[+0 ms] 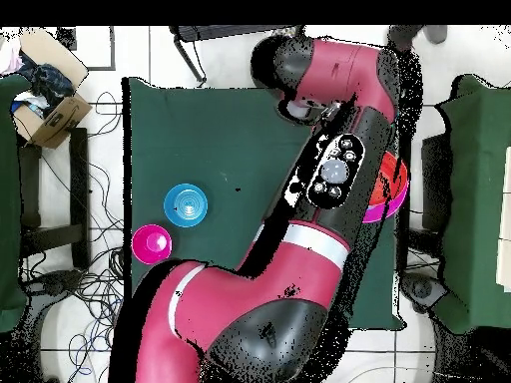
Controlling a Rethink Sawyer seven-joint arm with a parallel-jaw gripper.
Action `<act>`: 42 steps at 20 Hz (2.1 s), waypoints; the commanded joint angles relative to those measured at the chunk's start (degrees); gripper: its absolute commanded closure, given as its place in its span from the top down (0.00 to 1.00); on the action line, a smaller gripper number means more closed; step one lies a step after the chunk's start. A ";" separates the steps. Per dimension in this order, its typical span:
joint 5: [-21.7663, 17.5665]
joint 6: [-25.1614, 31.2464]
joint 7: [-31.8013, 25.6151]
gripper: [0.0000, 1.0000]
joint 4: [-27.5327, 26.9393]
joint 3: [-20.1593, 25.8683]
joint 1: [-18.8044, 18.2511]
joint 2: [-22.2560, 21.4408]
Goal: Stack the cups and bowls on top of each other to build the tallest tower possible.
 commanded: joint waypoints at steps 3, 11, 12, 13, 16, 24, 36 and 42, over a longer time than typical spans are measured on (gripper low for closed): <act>-4.32 -3.76 -0.88 0.00 7.75 6.00 2.10 1.08; -4.23 -4.52 -0.27 0.00 8.60 5.87 2.36 1.05; -4.23 -4.72 -0.21 0.00 8.71 5.88 2.35 1.06; -4.25 -4.79 -0.16 0.00 8.75 5.84 2.32 1.09; -4.16 -5.01 -0.16 0.00 8.85 5.93 2.09 1.21; -4.12 -5.31 -0.21 0.00 9.74 6.17 1.78 0.92; -2.71 -5.92 -0.24 1.00 9.52 7.78 1.44 0.91; -2.16 -5.97 -0.95 1.00 8.75 8.72 1.19 0.88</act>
